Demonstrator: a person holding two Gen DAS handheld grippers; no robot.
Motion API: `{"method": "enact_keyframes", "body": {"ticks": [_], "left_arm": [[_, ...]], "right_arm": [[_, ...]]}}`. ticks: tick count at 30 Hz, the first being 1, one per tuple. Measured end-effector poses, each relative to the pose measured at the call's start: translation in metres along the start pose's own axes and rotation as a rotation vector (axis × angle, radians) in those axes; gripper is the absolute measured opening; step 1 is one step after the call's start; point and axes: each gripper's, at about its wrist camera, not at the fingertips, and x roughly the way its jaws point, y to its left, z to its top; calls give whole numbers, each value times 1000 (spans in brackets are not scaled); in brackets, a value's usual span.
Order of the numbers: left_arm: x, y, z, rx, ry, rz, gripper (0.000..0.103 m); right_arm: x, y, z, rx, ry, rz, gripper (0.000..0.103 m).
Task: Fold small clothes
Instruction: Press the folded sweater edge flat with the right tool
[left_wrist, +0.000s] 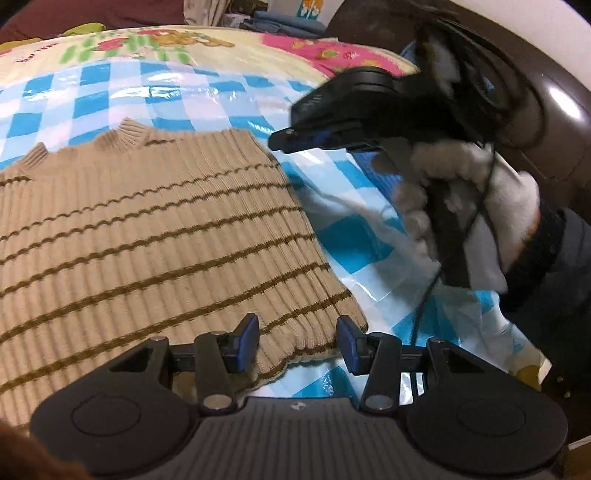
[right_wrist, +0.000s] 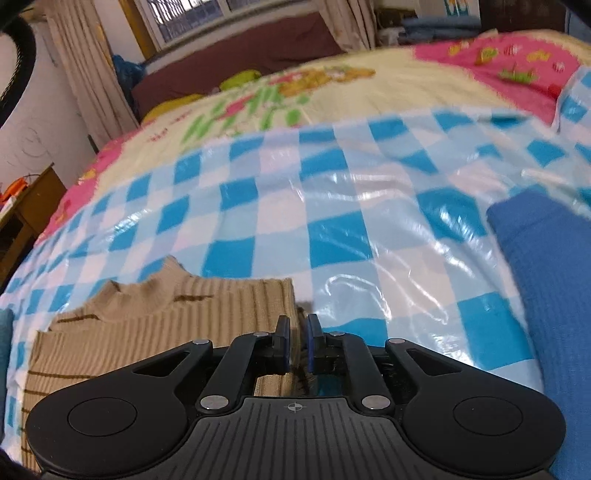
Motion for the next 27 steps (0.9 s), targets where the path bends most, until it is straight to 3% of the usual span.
{"method": "enact_keyframes", "body": {"ticks": [3,6,9,17,22,27], "left_arm": [[-4,2,-3,-5,-4,10,50],[3,3,-9,-16,27,18,50],[11,3,-15,-4,53,35,50],[-7,-4,-15,3,11,43,50],[4,-5,-22,17,56,63,50],[-10,-14,-23,41,23,64,50]], "right_arm": [[-16,11,-9,-38,-23,20,12],[-13,16,-27,-46,41,52,12],[6,15,-42,-48,106,31,11],[-18,10,-33,3,39,54,14],[-2,2,-48,21,125,20,16],[-14,-10,-44,102,90,75,17]]}}
